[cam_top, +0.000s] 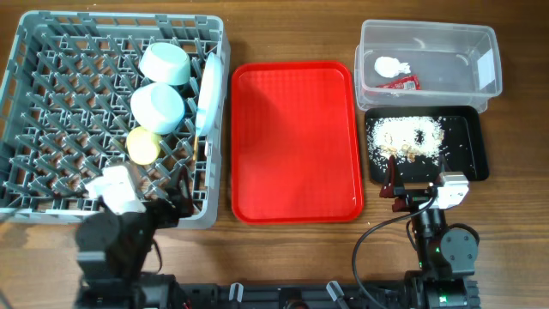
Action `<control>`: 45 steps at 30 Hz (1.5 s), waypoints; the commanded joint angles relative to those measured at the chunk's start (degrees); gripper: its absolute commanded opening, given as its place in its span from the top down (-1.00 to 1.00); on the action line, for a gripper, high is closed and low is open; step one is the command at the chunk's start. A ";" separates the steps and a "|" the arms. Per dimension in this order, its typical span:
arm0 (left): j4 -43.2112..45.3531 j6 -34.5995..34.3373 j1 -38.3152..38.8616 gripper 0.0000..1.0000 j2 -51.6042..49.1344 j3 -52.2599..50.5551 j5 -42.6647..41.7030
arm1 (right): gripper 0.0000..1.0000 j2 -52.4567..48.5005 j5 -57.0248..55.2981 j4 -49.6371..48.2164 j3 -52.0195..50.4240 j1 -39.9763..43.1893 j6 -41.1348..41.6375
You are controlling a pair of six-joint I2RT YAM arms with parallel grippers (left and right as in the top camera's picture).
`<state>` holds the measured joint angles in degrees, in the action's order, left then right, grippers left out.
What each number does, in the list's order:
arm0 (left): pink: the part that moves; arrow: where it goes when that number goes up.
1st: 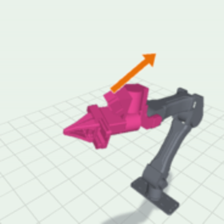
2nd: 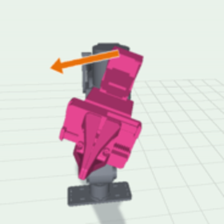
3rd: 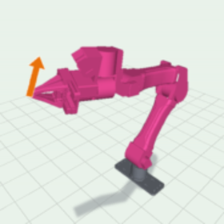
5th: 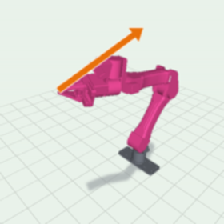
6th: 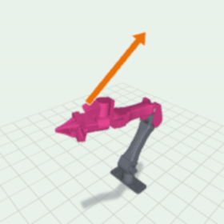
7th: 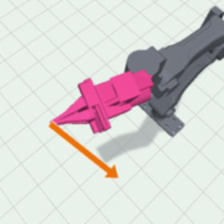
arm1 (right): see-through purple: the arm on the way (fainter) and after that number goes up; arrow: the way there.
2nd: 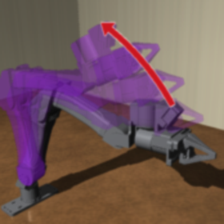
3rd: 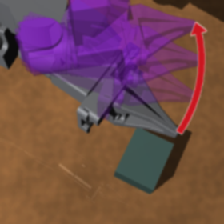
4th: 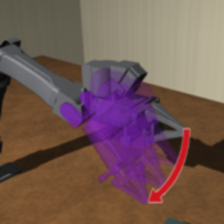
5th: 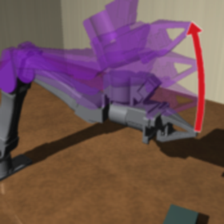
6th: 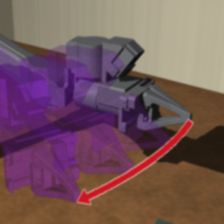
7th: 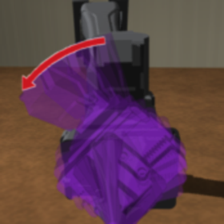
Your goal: Sort waste into correct bins and load items into the dishwasher rack
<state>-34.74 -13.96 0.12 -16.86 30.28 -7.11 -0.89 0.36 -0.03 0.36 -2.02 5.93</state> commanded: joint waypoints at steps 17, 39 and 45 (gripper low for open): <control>30.88 4.52 3.89 -1.00 16.59 -29.97 0.57 | -1.00 0.68 0.11 -0.28 -0.07 0.39 0.13; 30.88 4.55 3.89 -1.00 16.52 -29.97 0.57 | -1.00 0.68 0.11 -0.28 -0.07 0.39 0.15; 30.88 4.52 3.89 -1.00 16.52 -29.97 0.57 | -1.00 0.68 0.11 -0.28 -0.07 0.39 0.15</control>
<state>-3.64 -10.57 3.70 -0.78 0.64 -6.90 -0.80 0.38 -0.01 0.36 -2.02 5.93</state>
